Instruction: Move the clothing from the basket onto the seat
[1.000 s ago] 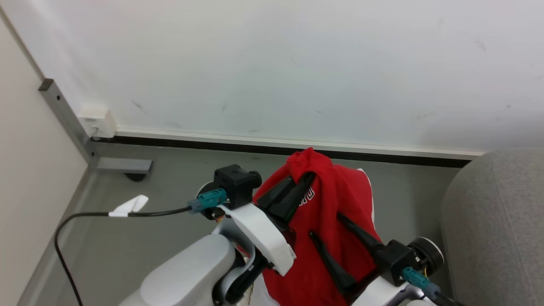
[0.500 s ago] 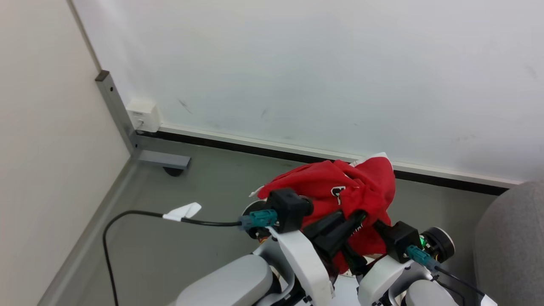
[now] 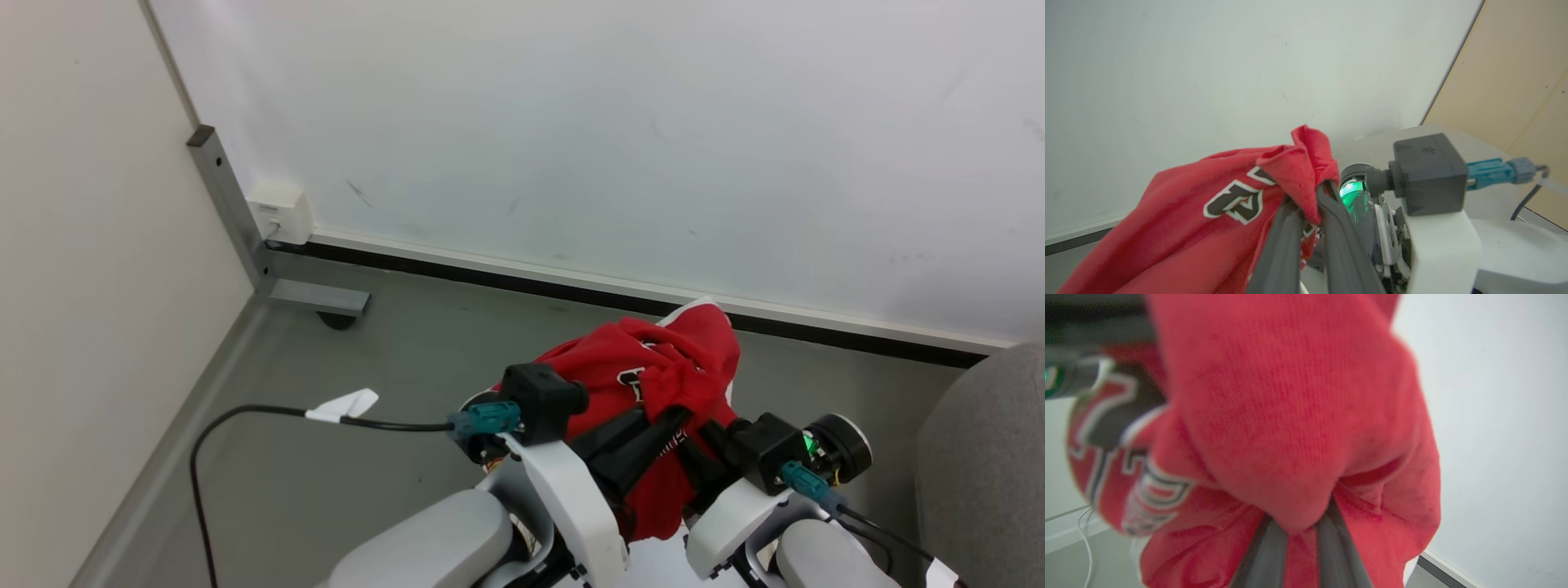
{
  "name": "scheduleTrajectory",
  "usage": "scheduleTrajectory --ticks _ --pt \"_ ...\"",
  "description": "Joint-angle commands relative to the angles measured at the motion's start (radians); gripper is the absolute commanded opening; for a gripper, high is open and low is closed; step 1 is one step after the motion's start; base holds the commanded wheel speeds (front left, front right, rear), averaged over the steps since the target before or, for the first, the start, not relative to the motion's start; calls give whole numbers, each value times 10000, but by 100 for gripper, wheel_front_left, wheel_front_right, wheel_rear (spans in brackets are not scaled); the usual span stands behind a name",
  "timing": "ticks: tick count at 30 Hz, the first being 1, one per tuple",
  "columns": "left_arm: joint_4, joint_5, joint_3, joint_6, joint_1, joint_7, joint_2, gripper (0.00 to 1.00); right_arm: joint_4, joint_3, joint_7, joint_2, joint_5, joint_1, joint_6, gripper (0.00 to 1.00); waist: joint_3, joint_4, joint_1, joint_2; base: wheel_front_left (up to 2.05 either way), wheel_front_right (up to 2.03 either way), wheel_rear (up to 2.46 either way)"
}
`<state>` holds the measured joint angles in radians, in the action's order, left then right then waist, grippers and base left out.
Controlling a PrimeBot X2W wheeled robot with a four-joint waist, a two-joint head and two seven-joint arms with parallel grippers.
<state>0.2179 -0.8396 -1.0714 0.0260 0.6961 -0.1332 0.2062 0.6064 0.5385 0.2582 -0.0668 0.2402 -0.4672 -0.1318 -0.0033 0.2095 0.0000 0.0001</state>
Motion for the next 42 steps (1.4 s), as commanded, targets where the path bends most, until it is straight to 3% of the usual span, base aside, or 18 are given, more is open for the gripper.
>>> scheduleTrajectory --ticks 1,10,25,26,27,42 --pt "8 -128 59 13 23 -34 96 0 -203 -72 84 -83 -45 -123 21 0 47 -63 0 -1 0 0 0" --pt "294 -312 378 -118 -58 -217 445 0 -743 -297 76 -156 81 442 21 0 204 -335 0 -1 0 0 0" --pt "542 -316 347 -152 -126 -325 499 0 -1406 -597 69 -363 260 988 21 0 77 -701 0 -1 0 0 0" --pt "533 -345 375 -158 -128 -341 484 73 -1419 -592 69 -353 275 991 21 0 65 -719 0 -1 0 0 0" --pt "530 -345 379 -169 -132 -334 484 100 -1423 -587 69 -348 287 989 21 0 54 -737 0 -1 0 0 0" --pt "-227 216 446 -225 -167 -909 1061 100 -1969 -1958 70 -664 -10 1079 21 0 461 -1710 0 -1 0 0 0"
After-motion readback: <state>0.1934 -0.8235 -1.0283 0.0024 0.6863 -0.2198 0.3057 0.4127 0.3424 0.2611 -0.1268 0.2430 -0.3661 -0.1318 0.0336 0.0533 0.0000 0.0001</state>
